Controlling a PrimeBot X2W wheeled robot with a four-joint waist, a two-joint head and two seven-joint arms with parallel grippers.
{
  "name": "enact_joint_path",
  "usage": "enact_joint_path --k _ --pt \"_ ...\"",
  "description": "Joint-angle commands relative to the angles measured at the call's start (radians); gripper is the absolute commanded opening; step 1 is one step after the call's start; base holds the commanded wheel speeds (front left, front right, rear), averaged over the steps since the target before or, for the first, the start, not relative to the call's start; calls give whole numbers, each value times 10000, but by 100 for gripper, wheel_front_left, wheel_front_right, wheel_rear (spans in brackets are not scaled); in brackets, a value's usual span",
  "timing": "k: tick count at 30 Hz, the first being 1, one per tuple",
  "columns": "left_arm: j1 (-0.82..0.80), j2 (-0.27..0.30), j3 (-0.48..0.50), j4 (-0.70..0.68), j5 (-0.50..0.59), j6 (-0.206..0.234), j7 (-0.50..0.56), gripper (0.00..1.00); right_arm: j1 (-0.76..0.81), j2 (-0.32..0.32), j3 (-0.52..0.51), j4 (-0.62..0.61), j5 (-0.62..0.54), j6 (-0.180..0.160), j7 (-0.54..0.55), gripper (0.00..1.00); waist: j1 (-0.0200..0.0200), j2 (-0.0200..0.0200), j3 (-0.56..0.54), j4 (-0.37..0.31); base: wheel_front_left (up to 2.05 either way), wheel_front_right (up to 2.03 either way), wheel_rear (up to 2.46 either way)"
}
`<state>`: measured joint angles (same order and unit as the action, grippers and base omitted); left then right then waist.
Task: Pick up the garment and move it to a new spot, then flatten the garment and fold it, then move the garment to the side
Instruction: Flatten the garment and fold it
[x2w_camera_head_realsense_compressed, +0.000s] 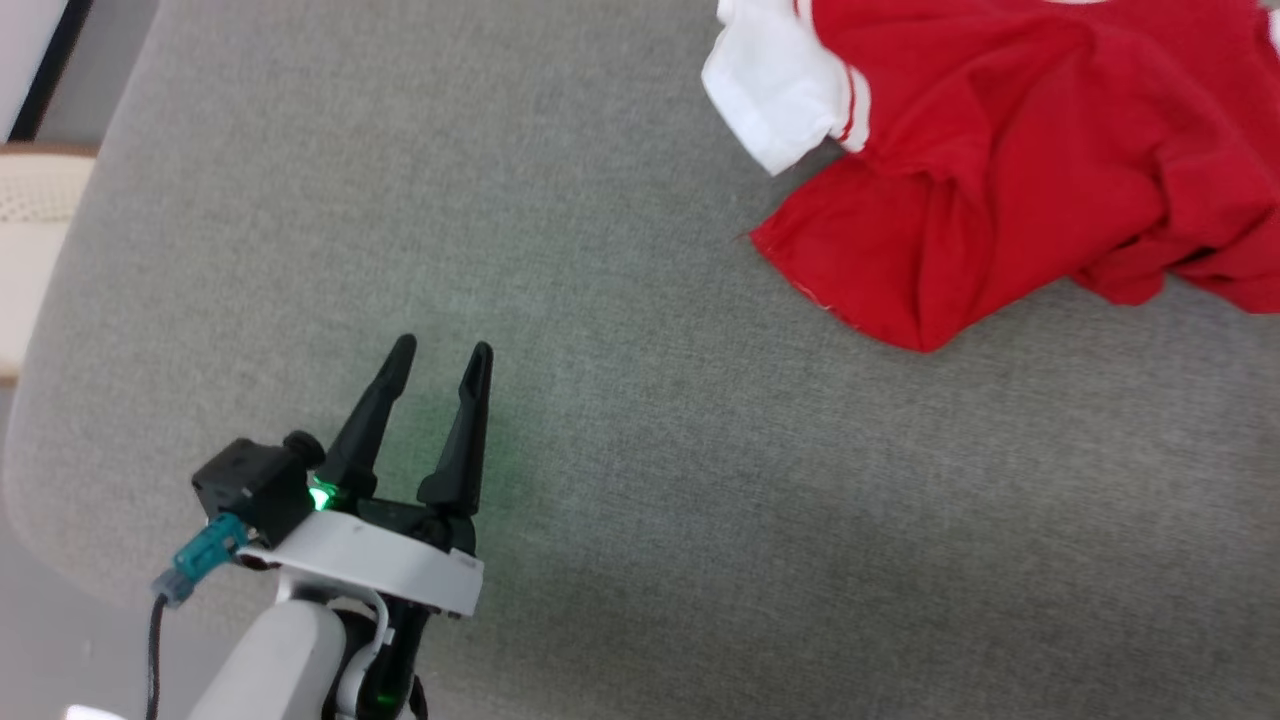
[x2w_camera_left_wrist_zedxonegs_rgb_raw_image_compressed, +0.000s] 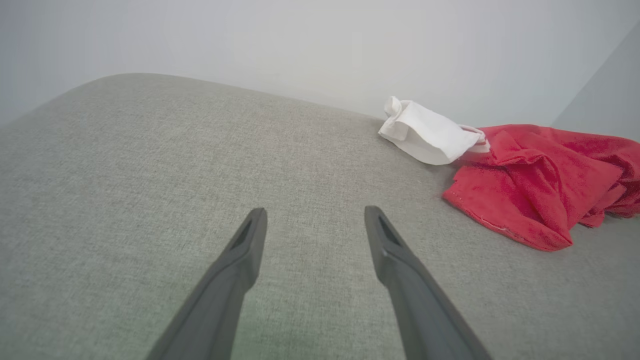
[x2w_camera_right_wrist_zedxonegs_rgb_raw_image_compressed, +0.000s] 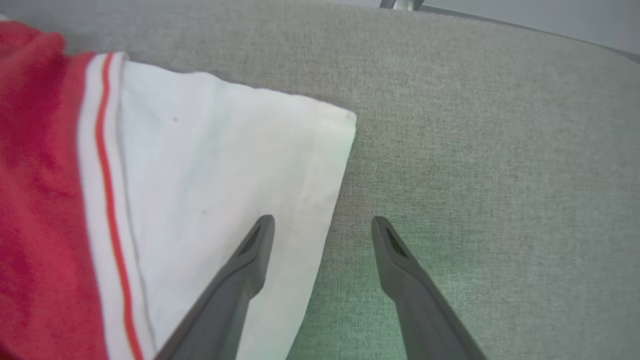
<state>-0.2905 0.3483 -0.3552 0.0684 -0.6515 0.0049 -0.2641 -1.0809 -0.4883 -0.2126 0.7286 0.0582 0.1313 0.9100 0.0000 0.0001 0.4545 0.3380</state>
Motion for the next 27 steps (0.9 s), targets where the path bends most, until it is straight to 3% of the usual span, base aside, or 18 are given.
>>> enact_joint_path --k 1,9,10,11,18,22,27 --pt "-140 -79 80 44 111 -104 0 100 -116 47 -183 82 -263 -11 -5 100 0 -1 566 415 0 0 0" --pt "-411 -398 486 420 413 -511 0 100 -225 1022 -1214 866 -1461 27 54 100 0 -1 797 356 0 0 0" --pt "-485 -417 538 435 396 -581 0 100 -238 1122 -1238 913 -1517 30 50 37 0 -1 794 335 0 0 0" --pt "-571 -406 567 452 366 -620 0 100 -255 1204 -1250 942 -1558 34 15 0 0 -1 785 309 0 0 0" --pt "-2480 152 714 589 -349 -1137 863 100 -545 1394 -1348 1047 -1834 21 -209 0 0 -1 821 124 0 0 0" --pt "-4267 477 700 1122 -1704 -1312 2402 100 -753 1575 -1302 1141 -1850 23 -383 0 0 -1 937 -62 0 0 0" --pt "-6286 569 98 2509 -4077 -1365 5704 100 -1128 1758 -1164 1294 -1903 23 -487 0 0 -1 1184 -300 0 0 0"
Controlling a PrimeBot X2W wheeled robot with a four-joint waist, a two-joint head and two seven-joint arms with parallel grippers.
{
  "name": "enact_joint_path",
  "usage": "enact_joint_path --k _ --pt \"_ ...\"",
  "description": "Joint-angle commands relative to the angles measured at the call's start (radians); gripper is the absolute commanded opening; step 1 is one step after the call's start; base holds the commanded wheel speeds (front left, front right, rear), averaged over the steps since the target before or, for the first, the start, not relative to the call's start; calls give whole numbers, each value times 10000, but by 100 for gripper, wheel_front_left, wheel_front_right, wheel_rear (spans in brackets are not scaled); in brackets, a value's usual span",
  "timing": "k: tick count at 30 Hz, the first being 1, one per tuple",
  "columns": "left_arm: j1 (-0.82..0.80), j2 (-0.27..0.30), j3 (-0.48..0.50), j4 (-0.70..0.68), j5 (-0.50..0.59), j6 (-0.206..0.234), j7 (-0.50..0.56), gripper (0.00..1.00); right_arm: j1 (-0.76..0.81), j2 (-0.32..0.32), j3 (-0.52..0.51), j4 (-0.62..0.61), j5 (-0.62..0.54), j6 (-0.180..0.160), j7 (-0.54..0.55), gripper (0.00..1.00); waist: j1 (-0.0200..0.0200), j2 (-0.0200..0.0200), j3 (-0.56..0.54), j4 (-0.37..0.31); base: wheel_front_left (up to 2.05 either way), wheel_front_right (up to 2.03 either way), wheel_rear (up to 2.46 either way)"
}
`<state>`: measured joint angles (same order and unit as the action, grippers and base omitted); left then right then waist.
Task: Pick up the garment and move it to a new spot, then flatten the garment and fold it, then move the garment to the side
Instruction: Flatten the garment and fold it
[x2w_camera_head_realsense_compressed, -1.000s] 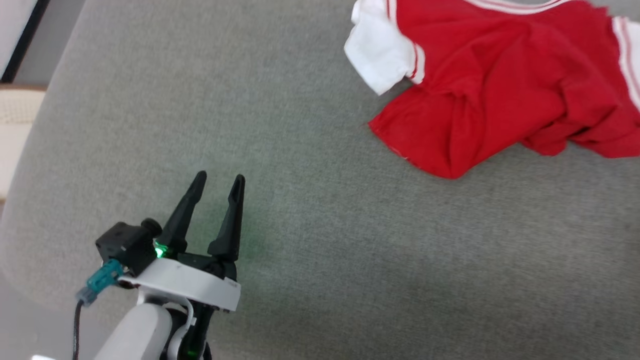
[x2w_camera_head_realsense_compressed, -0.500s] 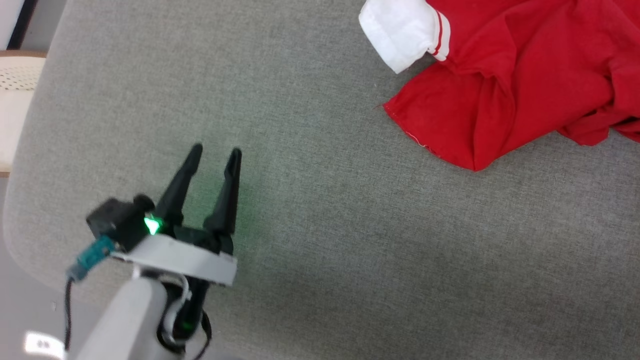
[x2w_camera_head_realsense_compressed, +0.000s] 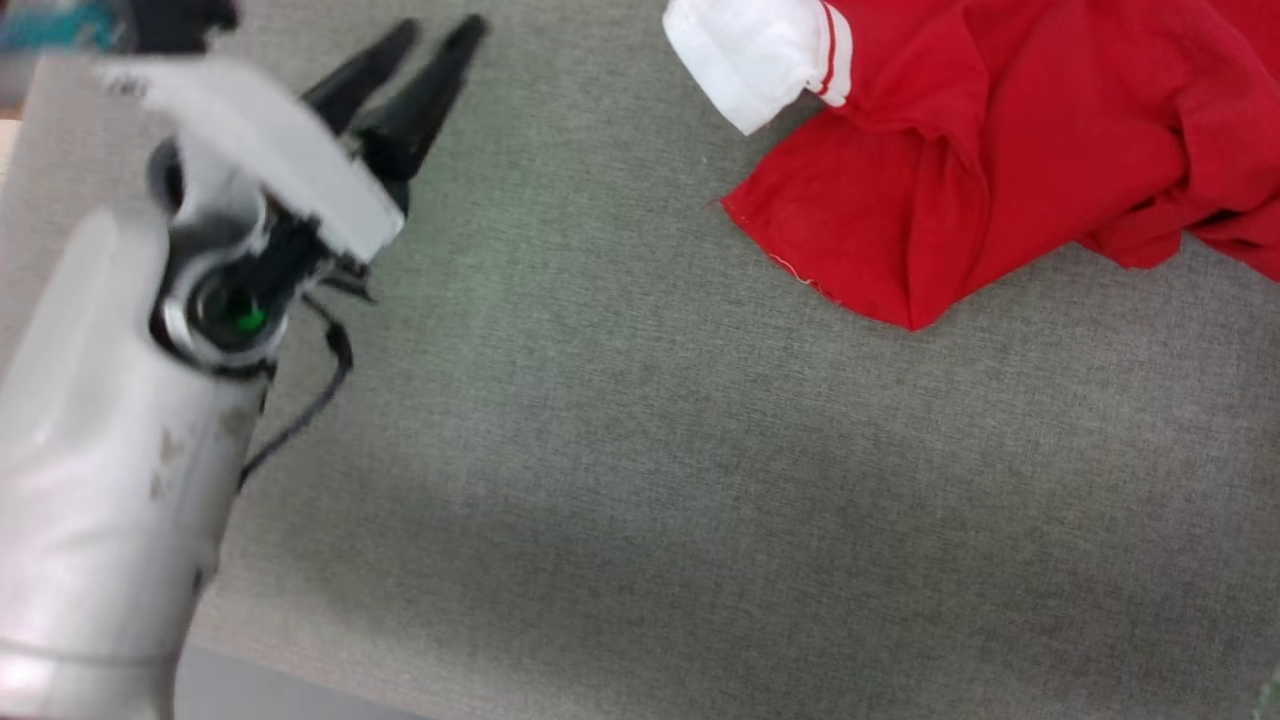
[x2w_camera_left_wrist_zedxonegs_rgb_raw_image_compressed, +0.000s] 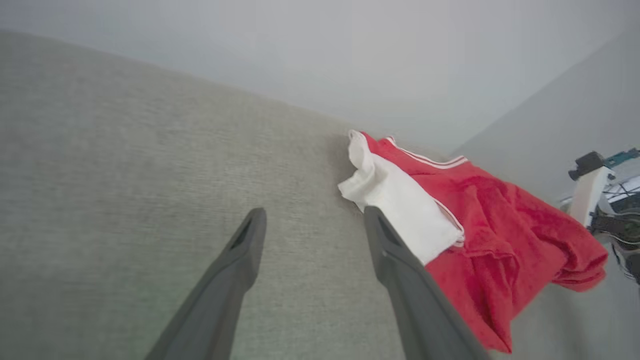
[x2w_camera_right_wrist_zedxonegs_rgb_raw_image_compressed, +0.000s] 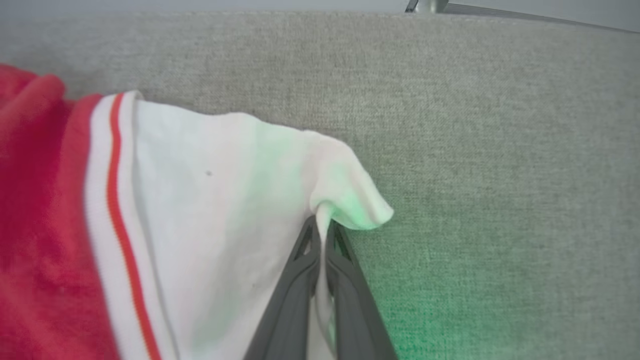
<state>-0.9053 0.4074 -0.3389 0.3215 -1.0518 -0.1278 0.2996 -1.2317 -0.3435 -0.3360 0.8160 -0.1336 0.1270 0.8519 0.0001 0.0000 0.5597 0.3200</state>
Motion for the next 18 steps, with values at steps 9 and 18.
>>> enact_joint_path --k 9,18 --pt "-2542 -446 -726 2303 -2544 -39 3645 100 -190 582 528 712 -14 65 -3 0 -1 0 661 -481 0 0 0" --pt "-3667 -1053 -895 3595 -3345 -40 4488 100 -665 773 981 1021 122 64 -164 0 -1 0 1068 -807 0 0 0"
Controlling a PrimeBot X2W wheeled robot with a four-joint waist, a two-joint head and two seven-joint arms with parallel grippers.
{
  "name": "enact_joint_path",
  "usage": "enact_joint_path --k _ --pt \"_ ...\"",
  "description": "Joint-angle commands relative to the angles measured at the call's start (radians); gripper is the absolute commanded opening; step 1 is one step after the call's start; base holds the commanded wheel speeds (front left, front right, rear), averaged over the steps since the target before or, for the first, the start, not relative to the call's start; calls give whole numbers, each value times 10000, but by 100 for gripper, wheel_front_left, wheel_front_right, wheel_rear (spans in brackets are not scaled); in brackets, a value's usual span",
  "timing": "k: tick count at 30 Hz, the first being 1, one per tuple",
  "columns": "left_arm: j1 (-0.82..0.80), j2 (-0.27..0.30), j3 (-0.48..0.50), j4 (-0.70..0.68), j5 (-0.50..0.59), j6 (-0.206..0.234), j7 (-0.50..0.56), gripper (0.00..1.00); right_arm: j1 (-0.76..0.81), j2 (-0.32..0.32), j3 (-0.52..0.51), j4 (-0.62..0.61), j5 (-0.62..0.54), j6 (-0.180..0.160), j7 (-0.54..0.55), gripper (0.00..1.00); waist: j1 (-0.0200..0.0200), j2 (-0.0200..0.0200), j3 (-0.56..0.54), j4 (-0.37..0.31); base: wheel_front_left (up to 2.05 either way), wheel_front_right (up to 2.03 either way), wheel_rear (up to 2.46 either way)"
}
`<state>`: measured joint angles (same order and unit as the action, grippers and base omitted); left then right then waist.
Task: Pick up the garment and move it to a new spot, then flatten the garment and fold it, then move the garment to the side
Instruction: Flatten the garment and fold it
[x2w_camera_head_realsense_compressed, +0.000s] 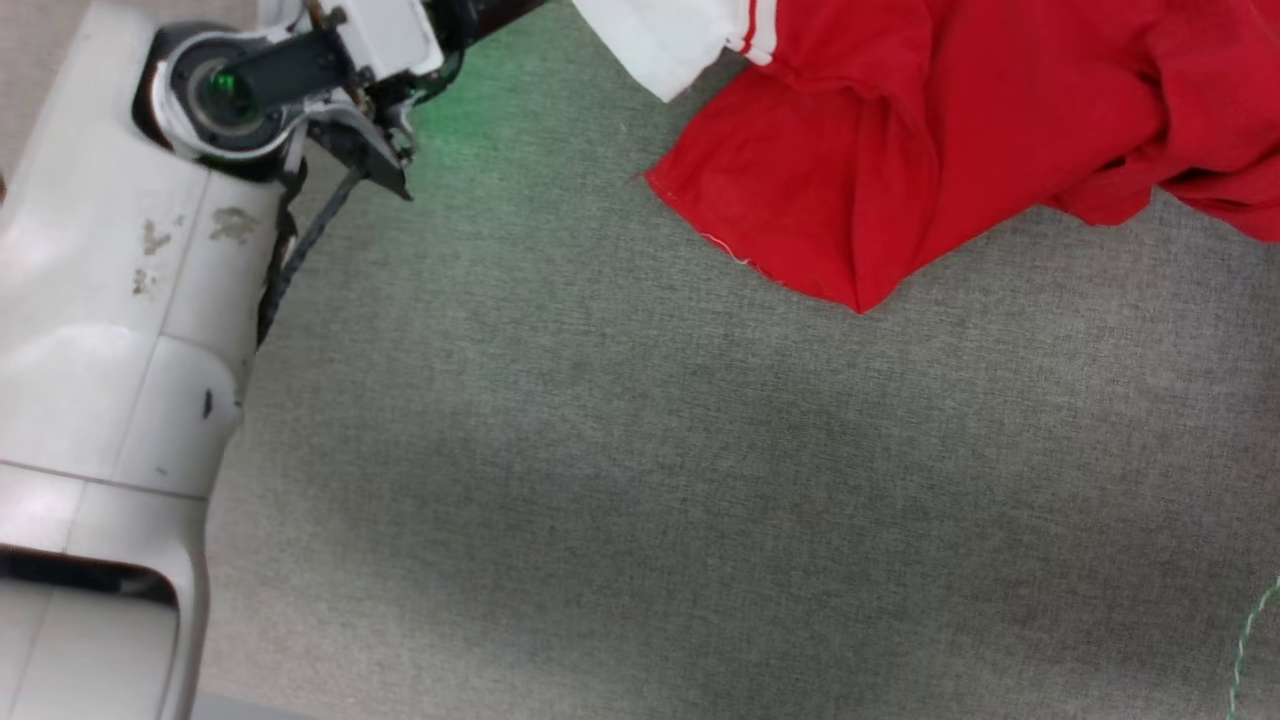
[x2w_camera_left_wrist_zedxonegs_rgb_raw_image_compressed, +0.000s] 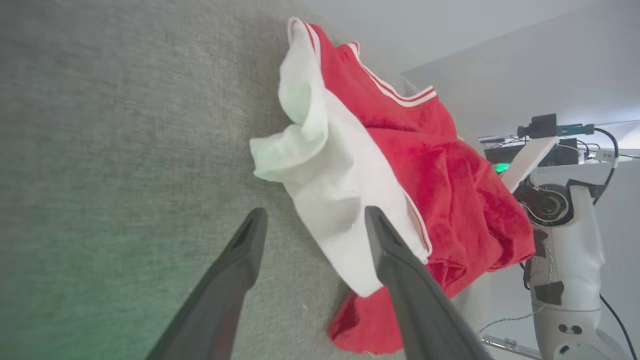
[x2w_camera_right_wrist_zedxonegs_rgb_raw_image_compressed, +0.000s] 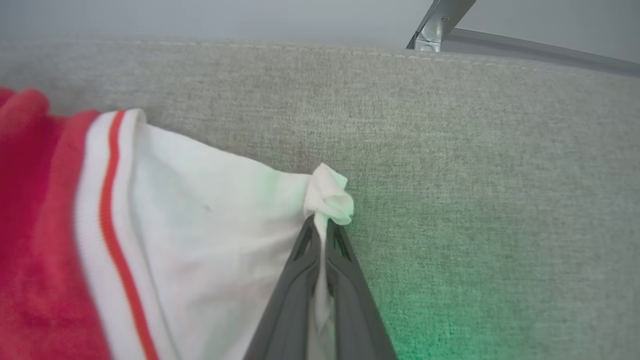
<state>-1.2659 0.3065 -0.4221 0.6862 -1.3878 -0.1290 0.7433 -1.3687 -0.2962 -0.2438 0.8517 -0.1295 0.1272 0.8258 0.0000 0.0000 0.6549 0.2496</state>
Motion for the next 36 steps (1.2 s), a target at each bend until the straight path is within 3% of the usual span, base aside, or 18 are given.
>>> enact_joint_path --k 1,9,10,11,12,13,19,27,31,36 --pt "-100 -98 -76 -35 -82 -28 48 100 696 319 94 727 93 62 110 0 0 0 154 -125 0 0 0" --pt "-579 -84 -341 407 130 -30 -629 100 502 366 442 1133 214 60 -92 0 0 0 391 -336 0 0 0" --pt "-615 -123 -322 528 82 -28 -720 82 497 380 499 1174 251 60 -146 0 0 0 402 -361 0 0 0" --pt "-659 -128 -356 551 102 -30 -833 46 459 419 598 1214 282 62 -203 0 0 0 409 -391 0 0 0" --pt "-689 -105 -400 565 145 -30 -959 16 412 479 721 1248 353 62 -306 0 0 0 398 -427 0 0 0" --pt "-705 -57 -438 584 188 -28 -1102 0 362 536 827 1255 460 64 -492 0 0 0 363 -467 0 0 0" --pt "-531 402 -680 406 536 -30 -2297 0 179 782 1683 1141 1334 88 -1788 0 0 0 -192 -751 0 0 0" --pt "-711 959 -954 233 1038 -29 -4196 0 -236 129 2721 442 2370 30 -3685 0 0 0 -937 -1210 0 0 0" --pt "-1451 1103 -1067 690 1727 -29 -5884 0 -816 -76 2455 224 2418 30 -4756 0 0 0 -957 -1458 0 0 0" --pt "-2870 1024 -1051 1557 2436 -29 -7959 0 -2044 199 1368 103 2129 30 -6365 0 0 0 -771 -1759 0 0 0"
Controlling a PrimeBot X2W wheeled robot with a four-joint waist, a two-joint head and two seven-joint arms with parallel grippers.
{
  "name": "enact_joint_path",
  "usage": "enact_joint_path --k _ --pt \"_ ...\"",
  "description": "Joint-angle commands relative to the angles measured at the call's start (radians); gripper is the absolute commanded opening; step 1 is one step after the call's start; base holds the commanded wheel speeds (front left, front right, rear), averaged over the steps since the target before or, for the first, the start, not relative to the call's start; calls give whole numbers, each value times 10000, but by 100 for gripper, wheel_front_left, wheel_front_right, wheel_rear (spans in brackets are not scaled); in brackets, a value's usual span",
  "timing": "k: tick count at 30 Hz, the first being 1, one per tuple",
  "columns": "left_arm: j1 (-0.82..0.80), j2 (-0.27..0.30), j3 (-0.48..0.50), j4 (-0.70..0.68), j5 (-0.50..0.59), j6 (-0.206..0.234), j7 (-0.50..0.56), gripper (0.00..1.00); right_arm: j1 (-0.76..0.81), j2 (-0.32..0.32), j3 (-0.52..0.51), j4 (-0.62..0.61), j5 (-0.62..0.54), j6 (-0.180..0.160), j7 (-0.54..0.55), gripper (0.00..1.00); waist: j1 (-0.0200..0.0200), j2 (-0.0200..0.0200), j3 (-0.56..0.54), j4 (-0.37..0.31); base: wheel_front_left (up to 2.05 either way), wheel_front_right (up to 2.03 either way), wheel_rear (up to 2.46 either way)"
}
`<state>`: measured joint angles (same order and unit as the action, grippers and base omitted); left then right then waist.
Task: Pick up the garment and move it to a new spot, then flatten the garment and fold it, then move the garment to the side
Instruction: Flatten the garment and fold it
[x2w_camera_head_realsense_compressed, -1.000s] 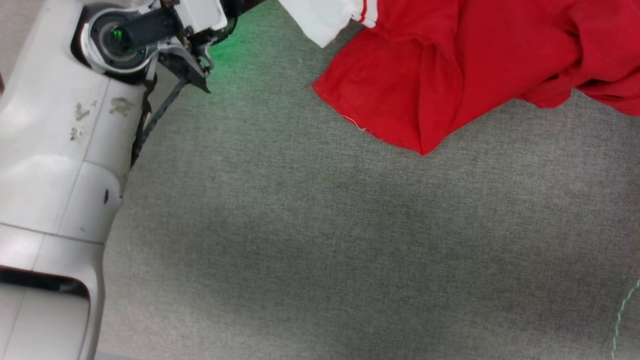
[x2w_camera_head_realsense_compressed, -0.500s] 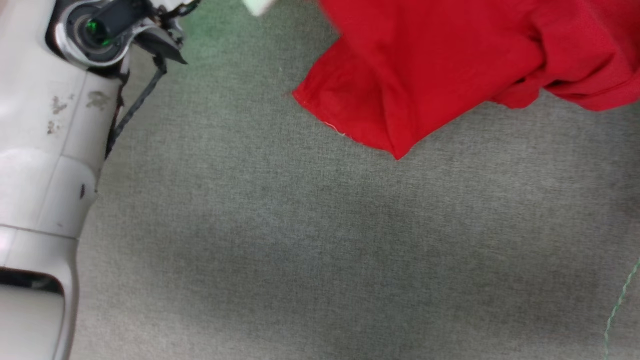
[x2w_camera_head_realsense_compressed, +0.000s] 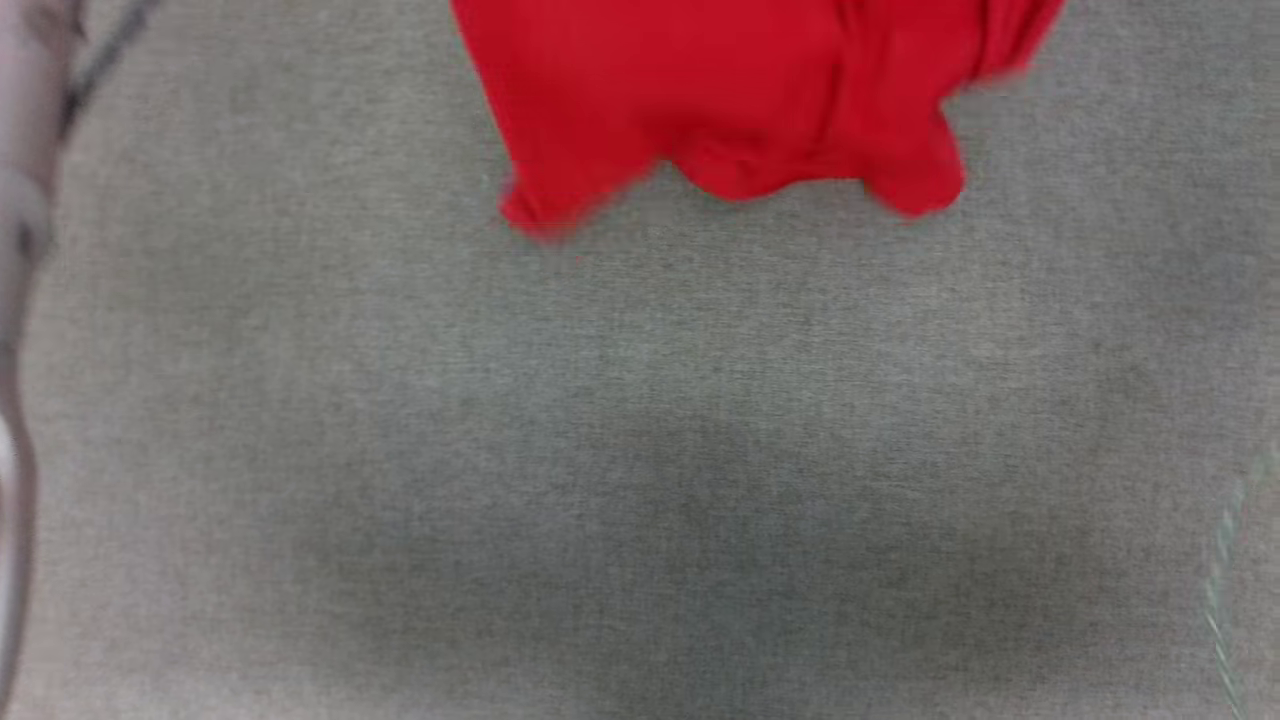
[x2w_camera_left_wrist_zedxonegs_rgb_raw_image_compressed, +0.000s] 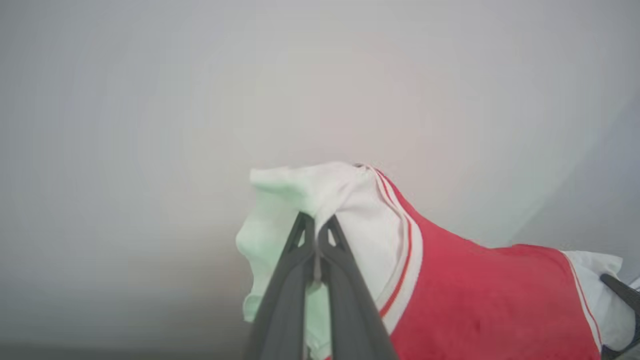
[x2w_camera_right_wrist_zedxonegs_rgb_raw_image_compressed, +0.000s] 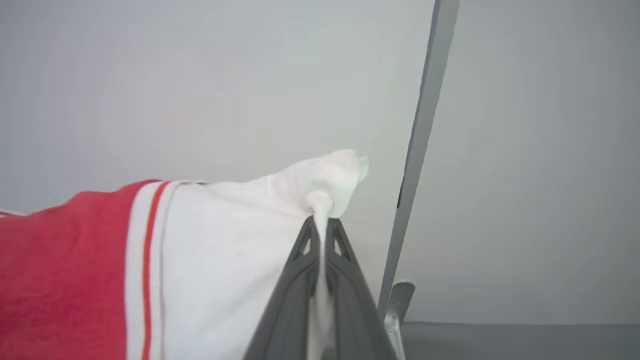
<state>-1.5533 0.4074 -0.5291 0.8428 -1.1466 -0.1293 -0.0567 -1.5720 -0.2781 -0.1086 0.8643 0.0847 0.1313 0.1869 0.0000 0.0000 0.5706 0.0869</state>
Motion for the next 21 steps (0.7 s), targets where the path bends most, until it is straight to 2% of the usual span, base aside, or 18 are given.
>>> enact_joint_path --k 1,6,9,12,14,21 --pt "-346 3 66 162 94 -24 -360 0 -320 106 -227 -25 -89 -10 -259 0 0 0 110 -182 0 0 0" --pt "-1806 -49 338 989 317 -12 -1719 0 -1839 397 -1359 217 -511 -10 -1480 0 0 0 129 -370 0 0 0" --pt "-2339 -1 576 942 284 -10 -2007 0 -2646 424 -1650 620 -747 -12 -2039 0 0 0 72 -443 0 0 0" --pt "-2116 -133 711 970 -80 -6 -2053 0 -2931 572 -1837 1086 -852 -12 -2352 0 0 0 -89 -483 0 0 0" --pt "-1730 -225 599 819 -446 -7 -1805 0 -2843 543 -1597 1405 -914 -12 -2402 0 0 0 -159 -462 0 0 0" --pt "429 237 71 -473 -1615 -7 -1193 0 -1680 220 -340 2169 -267 -10 -2634 0 0 0 -347 -397 0 0 0"
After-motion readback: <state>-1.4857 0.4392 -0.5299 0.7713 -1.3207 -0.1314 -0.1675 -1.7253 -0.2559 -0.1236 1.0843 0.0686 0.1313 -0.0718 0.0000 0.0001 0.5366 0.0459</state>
